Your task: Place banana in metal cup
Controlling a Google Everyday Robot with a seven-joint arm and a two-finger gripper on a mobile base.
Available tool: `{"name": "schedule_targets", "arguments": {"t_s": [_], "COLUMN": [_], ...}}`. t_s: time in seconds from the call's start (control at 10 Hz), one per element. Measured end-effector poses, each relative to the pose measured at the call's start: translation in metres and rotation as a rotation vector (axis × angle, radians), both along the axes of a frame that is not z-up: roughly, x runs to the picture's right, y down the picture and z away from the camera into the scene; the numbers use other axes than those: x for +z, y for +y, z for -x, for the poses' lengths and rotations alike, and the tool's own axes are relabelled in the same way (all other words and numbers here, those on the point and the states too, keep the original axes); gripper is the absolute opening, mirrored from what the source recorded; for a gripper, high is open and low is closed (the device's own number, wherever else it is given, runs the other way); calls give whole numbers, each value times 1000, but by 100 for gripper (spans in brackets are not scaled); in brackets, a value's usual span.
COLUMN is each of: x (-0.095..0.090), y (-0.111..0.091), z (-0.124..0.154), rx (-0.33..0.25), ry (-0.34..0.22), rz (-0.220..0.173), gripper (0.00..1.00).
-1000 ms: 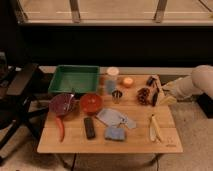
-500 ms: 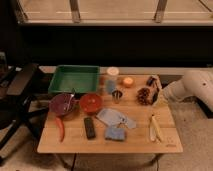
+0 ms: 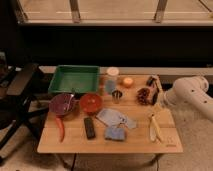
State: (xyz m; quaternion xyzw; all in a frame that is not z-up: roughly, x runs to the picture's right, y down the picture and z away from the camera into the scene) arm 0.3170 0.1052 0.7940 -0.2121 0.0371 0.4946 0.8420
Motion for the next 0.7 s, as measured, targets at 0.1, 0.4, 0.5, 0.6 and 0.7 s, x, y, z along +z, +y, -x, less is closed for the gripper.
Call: {"name": "schedule_targets", "arguments": {"t_s": [0.1,0.4,0.5,0.6,0.7], "x": [0,4,13,22,33], "y": [-2,1,11,19,32], "z": [1,-5,-8,-12,-17], "rx": [2,-14,3,19,43], "ry": [-3,0,14,24,37], "rz": [-1,52,86,111,149], "gripper": [64,64,64,64,64]}}
